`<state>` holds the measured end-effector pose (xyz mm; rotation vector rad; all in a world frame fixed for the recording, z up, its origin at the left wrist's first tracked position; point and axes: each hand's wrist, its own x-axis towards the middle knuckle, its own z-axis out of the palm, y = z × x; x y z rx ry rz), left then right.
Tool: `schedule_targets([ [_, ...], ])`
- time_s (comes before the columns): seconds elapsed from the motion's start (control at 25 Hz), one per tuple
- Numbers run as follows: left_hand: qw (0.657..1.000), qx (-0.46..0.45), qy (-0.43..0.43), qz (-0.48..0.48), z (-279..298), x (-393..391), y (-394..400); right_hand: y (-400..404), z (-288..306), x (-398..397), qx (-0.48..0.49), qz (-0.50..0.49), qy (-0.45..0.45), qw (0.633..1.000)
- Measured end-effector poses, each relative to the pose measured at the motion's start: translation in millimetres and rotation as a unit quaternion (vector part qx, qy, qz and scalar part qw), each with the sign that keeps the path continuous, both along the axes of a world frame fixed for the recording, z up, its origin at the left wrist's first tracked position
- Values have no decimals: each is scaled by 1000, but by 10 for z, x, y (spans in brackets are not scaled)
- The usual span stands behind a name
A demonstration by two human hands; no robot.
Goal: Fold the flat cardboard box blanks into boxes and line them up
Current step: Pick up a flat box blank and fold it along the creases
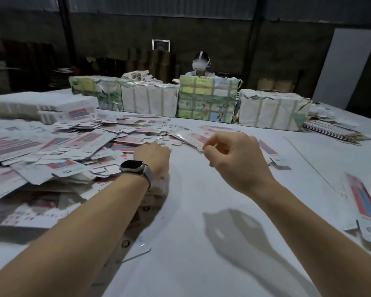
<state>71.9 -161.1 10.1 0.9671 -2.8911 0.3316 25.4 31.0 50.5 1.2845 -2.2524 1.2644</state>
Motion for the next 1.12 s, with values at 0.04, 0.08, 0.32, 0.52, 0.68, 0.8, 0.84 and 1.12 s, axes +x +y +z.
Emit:
schedule_targets([
  [0.04,1000,-5,-4,-4,26,-7,43,8,0,-7,-1,1,-1,1000],
  [0.08,1000,-11,1,-10,77,-7,105,18,4,-16,-5,1,0,1000],
  [0.32,953,9,249,-170,367,-96,729,86,95,-55,-70,-19,19,997],
  [0.52,752,257,531,-296,761,-5,966,139,222,-138,-189,-45,20,981],
  [0.68,552,588,503,-310,875,11,1126,200,279,-162,-246,-13,-76,966],
  [0.8,510,650,454,-333,827,12,1088,218,257,-155,-282,-18,-107,953],
  [0.84,508,657,440,-341,781,20,1078,205,241,-150,-284,-10,-131,950],
  [1.12,523,660,371,-390,422,163,1033,217,166,-211,-205,-25,-114,972],
])
